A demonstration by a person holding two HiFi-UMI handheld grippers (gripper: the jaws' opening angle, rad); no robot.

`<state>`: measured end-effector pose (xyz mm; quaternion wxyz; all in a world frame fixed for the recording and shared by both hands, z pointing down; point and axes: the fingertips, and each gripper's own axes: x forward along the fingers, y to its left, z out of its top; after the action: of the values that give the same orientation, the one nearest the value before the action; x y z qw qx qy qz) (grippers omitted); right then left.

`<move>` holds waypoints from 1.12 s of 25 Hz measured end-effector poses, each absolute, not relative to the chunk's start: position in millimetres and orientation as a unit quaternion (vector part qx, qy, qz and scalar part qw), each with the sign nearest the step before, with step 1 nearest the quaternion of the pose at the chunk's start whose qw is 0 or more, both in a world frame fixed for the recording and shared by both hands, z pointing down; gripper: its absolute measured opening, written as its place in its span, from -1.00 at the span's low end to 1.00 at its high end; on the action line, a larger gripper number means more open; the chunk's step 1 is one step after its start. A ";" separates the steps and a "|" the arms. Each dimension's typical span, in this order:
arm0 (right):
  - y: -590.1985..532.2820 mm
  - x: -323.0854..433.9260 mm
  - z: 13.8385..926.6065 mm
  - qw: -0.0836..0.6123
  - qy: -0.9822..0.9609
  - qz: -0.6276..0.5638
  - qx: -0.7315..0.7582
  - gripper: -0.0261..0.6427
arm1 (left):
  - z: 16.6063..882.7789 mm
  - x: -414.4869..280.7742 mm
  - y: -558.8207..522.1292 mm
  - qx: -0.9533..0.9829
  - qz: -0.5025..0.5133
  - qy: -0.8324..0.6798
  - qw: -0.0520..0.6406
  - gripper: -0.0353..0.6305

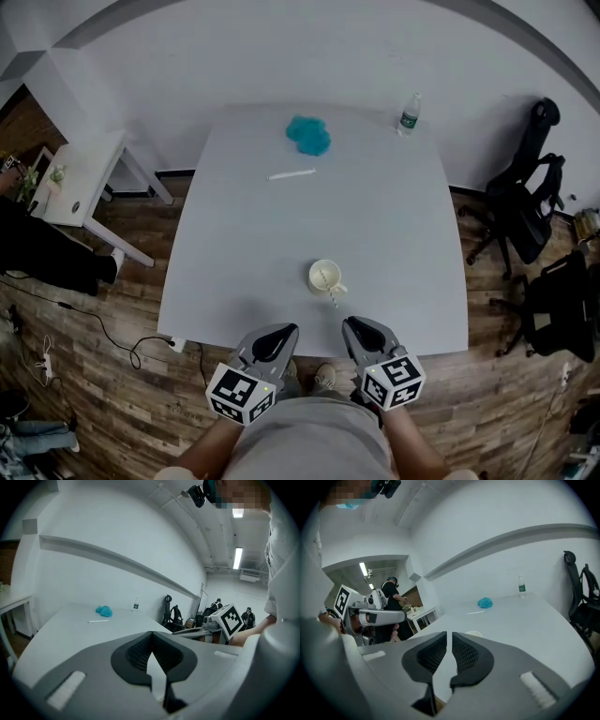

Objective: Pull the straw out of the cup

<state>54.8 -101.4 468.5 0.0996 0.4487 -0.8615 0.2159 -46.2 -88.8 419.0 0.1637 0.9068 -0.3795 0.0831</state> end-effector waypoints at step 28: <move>-142.0 40.6 546.6 0.195 -0.852 0.188 0.448 -0.60 | 475.1 -42.8 -115.4 0.897 0.119 -0.366 0.216 -0.83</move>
<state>40.6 -142.0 546.6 0.1953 0.4483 -0.8518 0.1880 -42.8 -115.4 475.1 0.2164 0.8973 -0.3658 0.1193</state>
